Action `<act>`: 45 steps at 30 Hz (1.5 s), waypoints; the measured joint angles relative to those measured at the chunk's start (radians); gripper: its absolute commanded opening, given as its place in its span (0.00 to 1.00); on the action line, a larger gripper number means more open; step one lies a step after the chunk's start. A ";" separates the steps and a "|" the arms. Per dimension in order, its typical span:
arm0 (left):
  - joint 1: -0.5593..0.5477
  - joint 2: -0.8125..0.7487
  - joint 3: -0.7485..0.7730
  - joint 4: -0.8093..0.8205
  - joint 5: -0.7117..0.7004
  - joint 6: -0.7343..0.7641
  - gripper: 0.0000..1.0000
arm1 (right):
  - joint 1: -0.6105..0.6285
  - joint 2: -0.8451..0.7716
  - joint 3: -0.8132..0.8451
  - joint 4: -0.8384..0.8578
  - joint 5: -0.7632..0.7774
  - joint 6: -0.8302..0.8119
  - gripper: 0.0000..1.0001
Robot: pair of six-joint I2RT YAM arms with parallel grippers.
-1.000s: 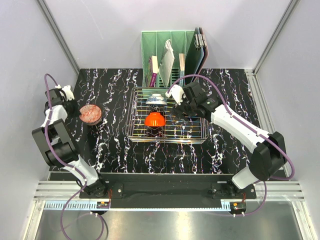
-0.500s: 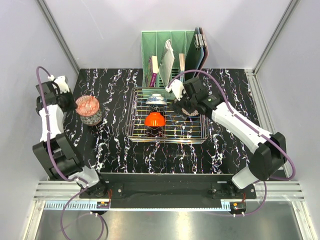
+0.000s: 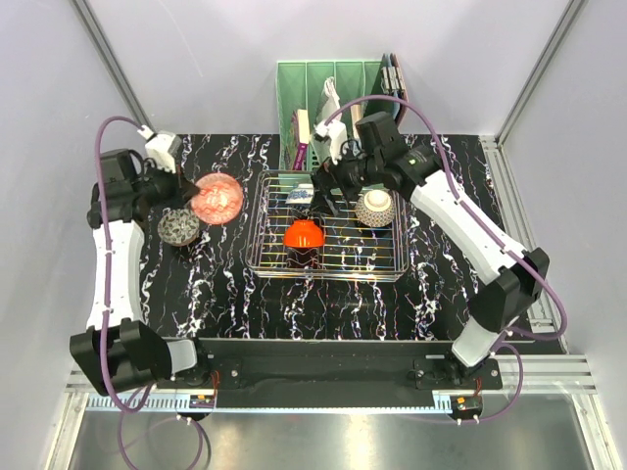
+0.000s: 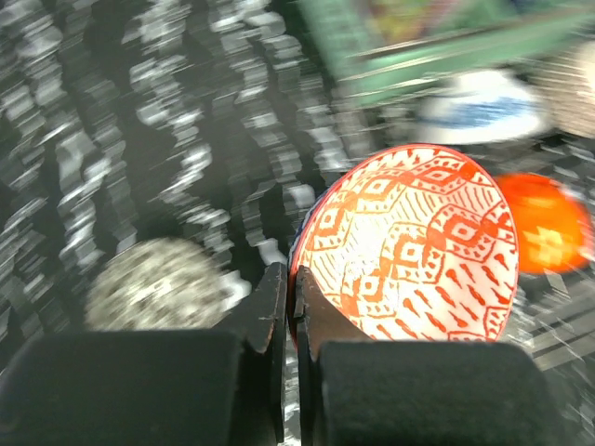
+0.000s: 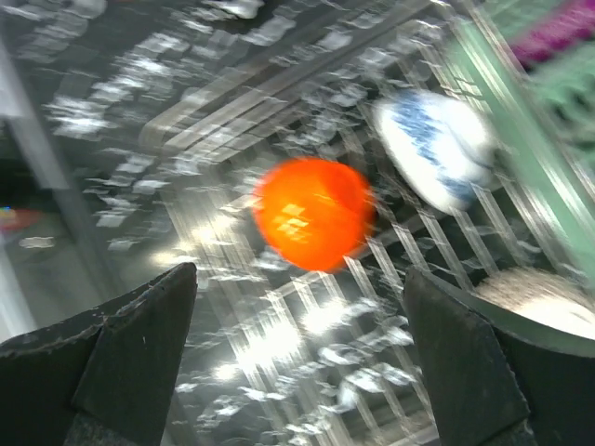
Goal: Load the bowls into the dish rack
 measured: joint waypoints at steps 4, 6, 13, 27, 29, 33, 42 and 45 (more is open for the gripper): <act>-0.066 -0.018 0.000 -0.018 0.100 0.006 0.00 | -0.028 0.042 0.055 -0.021 -0.223 0.090 1.00; -0.097 -0.017 0.000 -0.027 0.140 0.007 0.00 | -0.039 0.068 0.065 -0.023 -0.316 0.130 1.00; -0.224 -0.015 0.004 -0.051 0.283 0.011 0.00 | -0.063 0.159 0.052 0.017 -0.554 0.285 1.00; -0.397 0.094 0.058 -0.060 0.370 0.011 0.00 | -0.074 0.189 -0.019 0.218 -0.750 0.519 1.00; -0.406 0.105 0.068 -0.058 0.369 0.011 0.00 | -0.074 0.189 -0.033 0.241 -0.756 0.540 1.00; -0.418 0.111 0.084 -0.060 0.369 0.011 0.00 | -0.074 0.193 -0.061 0.279 -0.771 0.565 1.00; -0.443 0.120 0.114 -0.058 0.365 0.010 0.00 | -0.074 0.206 -0.108 0.338 -0.786 0.616 1.00; -0.449 0.129 0.118 -0.057 0.364 0.010 0.00 | -0.074 0.206 -0.111 0.356 -0.798 0.630 1.00</act>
